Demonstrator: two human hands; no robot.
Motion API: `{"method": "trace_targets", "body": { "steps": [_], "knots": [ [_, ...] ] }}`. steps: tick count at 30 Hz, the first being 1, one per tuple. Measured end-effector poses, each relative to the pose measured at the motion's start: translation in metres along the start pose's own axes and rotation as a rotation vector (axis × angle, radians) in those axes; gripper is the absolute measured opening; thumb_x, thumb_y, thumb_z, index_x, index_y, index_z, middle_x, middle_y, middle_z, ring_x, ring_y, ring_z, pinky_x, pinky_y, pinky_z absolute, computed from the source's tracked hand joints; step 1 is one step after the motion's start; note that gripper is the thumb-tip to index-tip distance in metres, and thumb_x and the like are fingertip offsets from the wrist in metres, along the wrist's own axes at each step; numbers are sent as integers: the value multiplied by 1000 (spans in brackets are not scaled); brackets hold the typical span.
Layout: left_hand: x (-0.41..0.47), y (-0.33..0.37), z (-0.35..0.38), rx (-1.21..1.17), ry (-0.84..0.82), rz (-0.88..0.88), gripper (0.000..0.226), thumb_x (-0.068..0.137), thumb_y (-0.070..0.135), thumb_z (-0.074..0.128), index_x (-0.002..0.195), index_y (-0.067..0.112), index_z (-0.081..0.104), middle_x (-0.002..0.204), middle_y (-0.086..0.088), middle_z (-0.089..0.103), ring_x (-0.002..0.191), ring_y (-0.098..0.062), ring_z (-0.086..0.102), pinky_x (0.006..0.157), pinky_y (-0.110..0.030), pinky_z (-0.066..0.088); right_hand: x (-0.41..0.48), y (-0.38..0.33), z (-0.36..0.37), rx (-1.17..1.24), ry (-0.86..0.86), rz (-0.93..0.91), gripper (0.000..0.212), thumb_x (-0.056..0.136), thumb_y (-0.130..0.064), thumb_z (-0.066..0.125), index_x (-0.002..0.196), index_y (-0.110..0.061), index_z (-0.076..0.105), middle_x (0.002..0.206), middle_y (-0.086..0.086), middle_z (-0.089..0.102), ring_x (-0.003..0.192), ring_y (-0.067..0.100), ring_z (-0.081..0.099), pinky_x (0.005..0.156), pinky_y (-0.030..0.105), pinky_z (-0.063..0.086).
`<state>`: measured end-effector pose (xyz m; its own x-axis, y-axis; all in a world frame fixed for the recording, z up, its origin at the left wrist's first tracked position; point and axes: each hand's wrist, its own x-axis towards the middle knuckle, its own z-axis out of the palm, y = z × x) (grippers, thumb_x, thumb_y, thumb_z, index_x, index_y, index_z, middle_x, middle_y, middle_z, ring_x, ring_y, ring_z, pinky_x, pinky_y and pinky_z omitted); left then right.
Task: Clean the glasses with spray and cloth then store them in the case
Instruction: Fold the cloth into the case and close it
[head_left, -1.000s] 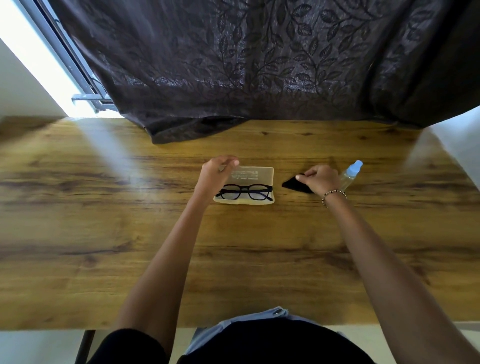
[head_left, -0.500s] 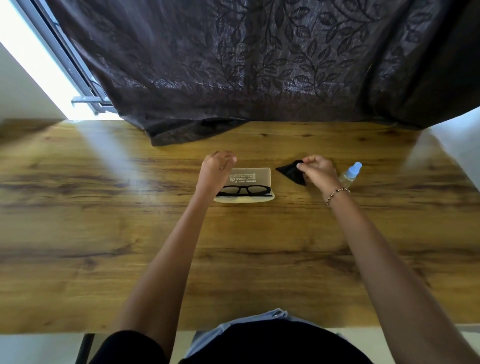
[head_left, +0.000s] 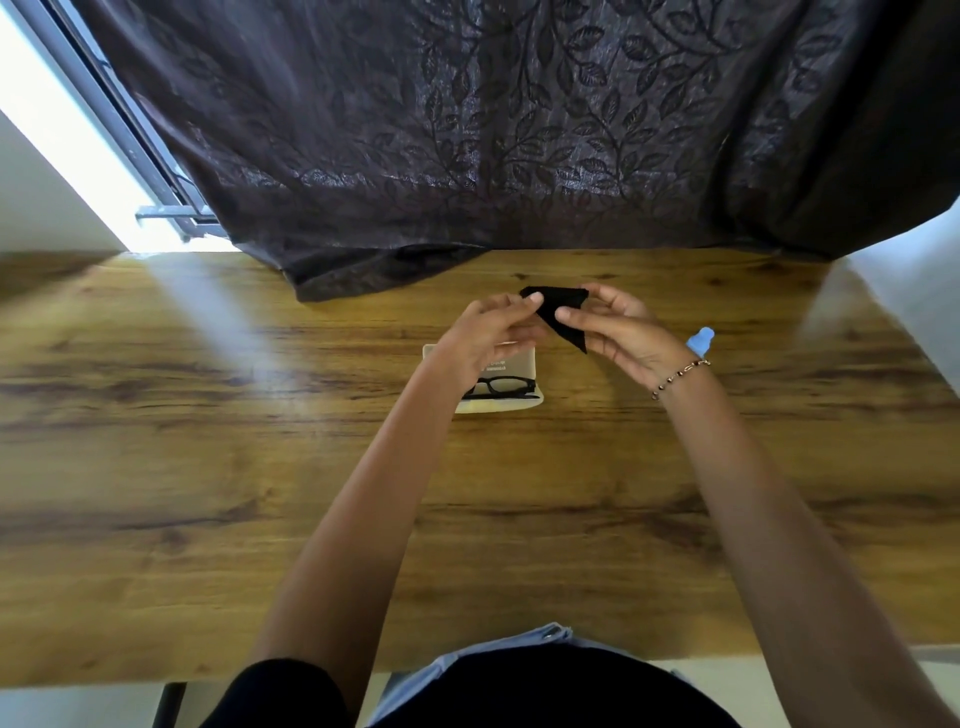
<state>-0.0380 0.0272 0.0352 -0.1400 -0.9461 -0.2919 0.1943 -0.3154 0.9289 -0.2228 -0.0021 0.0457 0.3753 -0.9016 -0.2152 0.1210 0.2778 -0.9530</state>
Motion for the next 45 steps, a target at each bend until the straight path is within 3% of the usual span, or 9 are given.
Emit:
{"method": "trace_targets", "body": {
  "steps": [4, 12, 18, 22, 28, 33, 38, 41, 45],
  "knots": [
    [-2, 4, 1, -92, 15, 64, 10, 91, 28, 62, 92, 18, 60, 88, 4, 73, 87, -12, 70, 78, -25, 55, -4, -2, 2, -26, -63, 15, 50, 64, -6, 77, 109, -12, 56, 108, 6, 67, 97, 15, 68, 74, 24, 56],
    [-2, 14, -1, -56, 100, 109, 5, 92, 19, 60, 93, 16, 56, 97, -4, 67, 92, -17, 64, 82, -29, 54, -3, -2, 5, 35, -31, -74, 28, 76, 0, 71, 97, -12, 56, 113, 8, 65, 107, 22, 65, 82, 32, 57],
    [-8, 12, 2, -129, 2, 113, 34, 95, 33, 54, 118, 7, 58, 107, -7, 67, 104, -20, 65, 92, -33, 53, -2, -4, 13, -43, 82, -124, 13, 88, -16, 65, 101, -15, 66, 99, -1, 70, 98, 10, 67, 82, 31, 56],
    [-8, 5, -1, -131, -34, 110, 44, 92, 14, 59, 132, 0, 49, 119, -18, 64, 110, -27, 63, 95, -35, 52, -2, 0, 13, -14, 147, -38, 13, 89, -23, 65, 98, -14, 67, 96, 1, 71, 99, 14, 66, 80, 31, 58],
    [-6, 4, -2, -56, 19, 57, 32, 90, 9, 58, 122, 3, 58, 109, -14, 66, 103, -25, 63, 92, -38, 52, -9, 9, 17, -54, 116, -89, 16, 84, -13, 69, 99, -17, 65, 100, 0, 71, 97, 12, 68, 80, 28, 57],
    [-5, 3, -1, -71, 67, 66, 27, 91, 10, 55, 117, 5, 61, 101, -8, 67, 97, -19, 62, 79, -30, 54, -7, 12, 20, -24, 258, -85, 9, 89, -21, 65, 94, -13, 63, 92, 1, 69, 83, 12, 67, 77, 33, 56],
    [-9, 1, -1, -1, 77, 34, 35, 89, 30, 63, 114, 6, 62, 104, -7, 70, 98, -19, 66, 75, -26, 53, -6, 11, 19, 34, 179, -55, 16, 89, -16, 64, 104, -9, 62, 102, 4, 69, 96, 17, 67, 80, 33, 58],
    [-9, 2, -4, 70, 124, 60, 26, 91, 26, 62, 109, 9, 62, 110, -9, 69, 103, -21, 65, 86, -33, 54, -7, 9, 17, 18, 131, -32, 28, 85, -8, 67, 112, -10, 63, 108, 7, 70, 100, 17, 68, 77, 27, 57],
    [-11, 5, -8, 198, 150, 117, 22, 92, 22, 60, 110, 9, 61, 111, -7, 68, 102, -18, 66, 82, -28, 55, -7, 4, 12, 3, 144, -11, 35, 80, 1, 69, 114, -6, 62, 110, 10, 68, 101, 19, 67, 77, 27, 57]
  ]
}}
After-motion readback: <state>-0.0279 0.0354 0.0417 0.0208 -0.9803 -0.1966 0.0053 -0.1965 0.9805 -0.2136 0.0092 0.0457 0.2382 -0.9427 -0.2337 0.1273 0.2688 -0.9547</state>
